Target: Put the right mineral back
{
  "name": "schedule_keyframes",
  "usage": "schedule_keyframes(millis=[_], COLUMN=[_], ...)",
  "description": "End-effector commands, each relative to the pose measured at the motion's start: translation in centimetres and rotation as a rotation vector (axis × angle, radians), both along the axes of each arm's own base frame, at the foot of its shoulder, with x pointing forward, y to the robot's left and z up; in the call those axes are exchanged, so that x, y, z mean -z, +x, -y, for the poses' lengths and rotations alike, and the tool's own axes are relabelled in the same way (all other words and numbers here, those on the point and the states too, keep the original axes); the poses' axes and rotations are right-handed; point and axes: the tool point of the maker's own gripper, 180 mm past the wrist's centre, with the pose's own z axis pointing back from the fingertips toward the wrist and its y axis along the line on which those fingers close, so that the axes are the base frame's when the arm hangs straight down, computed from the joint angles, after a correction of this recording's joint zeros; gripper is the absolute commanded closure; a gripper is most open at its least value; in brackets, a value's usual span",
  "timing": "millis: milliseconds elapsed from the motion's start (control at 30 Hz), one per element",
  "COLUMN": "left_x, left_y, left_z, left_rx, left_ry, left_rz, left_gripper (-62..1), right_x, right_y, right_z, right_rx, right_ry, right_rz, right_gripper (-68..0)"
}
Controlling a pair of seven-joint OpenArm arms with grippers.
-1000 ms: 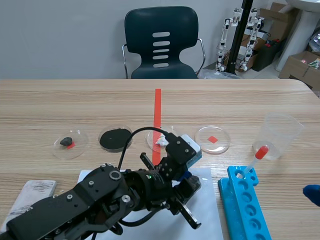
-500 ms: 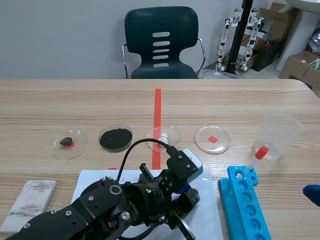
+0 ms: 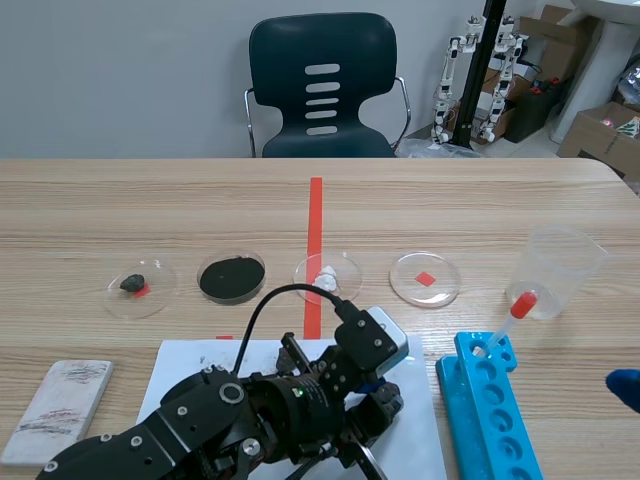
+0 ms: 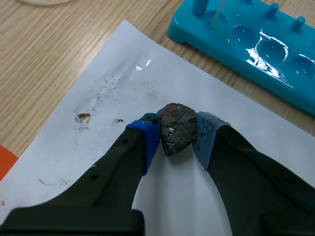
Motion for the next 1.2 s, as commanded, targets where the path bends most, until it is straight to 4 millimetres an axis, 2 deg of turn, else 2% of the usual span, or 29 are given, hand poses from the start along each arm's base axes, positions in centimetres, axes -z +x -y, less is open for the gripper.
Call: schedule_keyframes(millis=[0,100,200,433,800,1033,1167], left_x=[-1.3,-1.3,-1.3,-1.3,-1.8,-2.5,-2.6], left_y=[0.6,0.6,0.6,0.6,0.8,1.0,1.0], left_z=[0.7,0.7,0.7,0.7,0.9,1.2,1.3], left_rx=[-0.003,-0.003,-0.003,-0.003,-0.004,-0.007,-0.008], left_ry=[-0.037,-0.037,-0.037,-0.038,-0.068,-0.103,-0.11], left_rz=[0.026,0.026,0.025,0.025,0.045,0.068,0.072], left_gripper=[-7.0,-7.6,-10.7,-11.0,-35.2,-42.8,-43.3], right_x=[-1.0,-1.0,-1.0,-1.0,-1.0,-1.0,-1.0], right_y=[0.4,0.4,0.4,0.4,0.4,0.4,0.4], right_z=[-0.2,-0.2,-0.2,-0.2,-0.2,-0.2,-0.2], right_rx=[-0.006,-0.006,-0.006,-0.006,-0.006,-0.006,-0.006], right_ry=[0.019,0.019,0.019,0.019,0.019,0.019,0.019], right_rz=[0.036,0.036,0.036,0.036,0.036,0.036,0.036], right_gripper=[-67.9,-67.9,-67.9,-67.9,-67.9,-67.9,-67.9])
